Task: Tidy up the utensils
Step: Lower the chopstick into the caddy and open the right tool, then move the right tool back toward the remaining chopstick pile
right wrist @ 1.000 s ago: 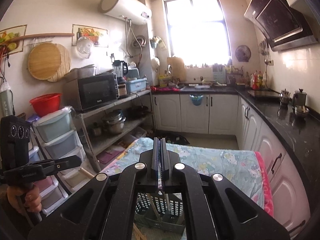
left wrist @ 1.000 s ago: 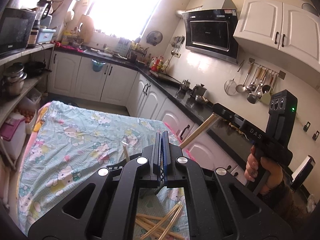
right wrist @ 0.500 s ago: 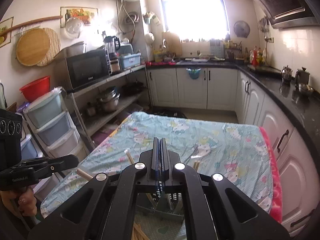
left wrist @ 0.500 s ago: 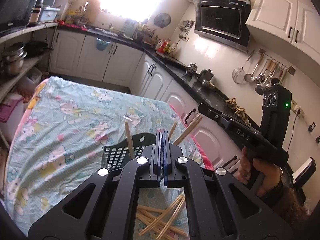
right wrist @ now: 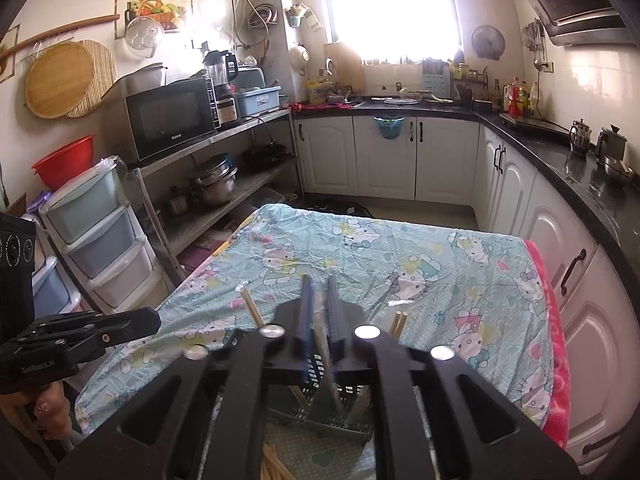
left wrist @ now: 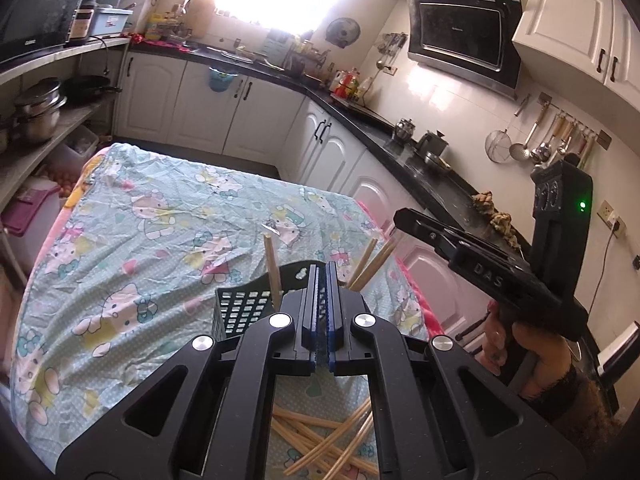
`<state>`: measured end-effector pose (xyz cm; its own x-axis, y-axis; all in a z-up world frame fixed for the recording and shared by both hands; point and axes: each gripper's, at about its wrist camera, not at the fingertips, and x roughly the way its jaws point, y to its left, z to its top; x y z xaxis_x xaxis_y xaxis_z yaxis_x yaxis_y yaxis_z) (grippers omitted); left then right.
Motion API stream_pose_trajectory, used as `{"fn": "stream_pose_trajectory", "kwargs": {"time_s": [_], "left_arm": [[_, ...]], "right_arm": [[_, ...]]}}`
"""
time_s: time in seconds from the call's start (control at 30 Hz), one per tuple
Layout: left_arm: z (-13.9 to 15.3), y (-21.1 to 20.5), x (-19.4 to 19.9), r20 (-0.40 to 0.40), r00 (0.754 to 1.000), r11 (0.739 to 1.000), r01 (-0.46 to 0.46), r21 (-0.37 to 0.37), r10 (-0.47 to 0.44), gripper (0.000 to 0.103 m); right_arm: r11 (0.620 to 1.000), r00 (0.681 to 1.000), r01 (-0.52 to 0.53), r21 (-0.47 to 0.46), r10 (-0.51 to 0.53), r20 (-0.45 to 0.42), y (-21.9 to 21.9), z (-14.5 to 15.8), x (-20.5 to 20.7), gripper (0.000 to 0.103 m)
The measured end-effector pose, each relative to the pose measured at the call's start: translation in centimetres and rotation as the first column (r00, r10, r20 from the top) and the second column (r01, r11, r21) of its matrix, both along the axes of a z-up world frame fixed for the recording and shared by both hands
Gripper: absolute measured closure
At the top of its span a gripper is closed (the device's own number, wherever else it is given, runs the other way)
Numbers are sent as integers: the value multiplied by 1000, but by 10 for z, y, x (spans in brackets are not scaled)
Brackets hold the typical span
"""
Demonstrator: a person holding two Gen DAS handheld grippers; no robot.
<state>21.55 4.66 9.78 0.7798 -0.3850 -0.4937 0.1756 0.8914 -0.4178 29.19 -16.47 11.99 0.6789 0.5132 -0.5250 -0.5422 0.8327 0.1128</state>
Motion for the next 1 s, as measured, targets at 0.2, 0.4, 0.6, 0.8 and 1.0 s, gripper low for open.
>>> {"fn": "stream_pose_trajectory", "kwargs": {"time_s": [0.2,0.4,0.6,0.8,1.0], "left_arm": [[1,1,1,-3,999,999,-37,12,37,101],[8,6,-7,16,997,997,-72,5,72,78],[19,10,-26,61,991,993,-121,0,120,42],[22,15,-48,96,984,988,-151,-17,152,15],[20,17,-65,113,980,987,-159,-24,161,11]], "right_arm": [[1000,999,1,-8,-1,34,-9,7,-2,67],[1000,997,18,-9,-17,79,-25,18,-11,56],[1000,991,24,-16,-22,128,-39,23,-29,44],[999,989,32,-8,-30,144,-52,19,-49,36],[999,990,36,-18,-33,134,-59,8,-66,34]]}}
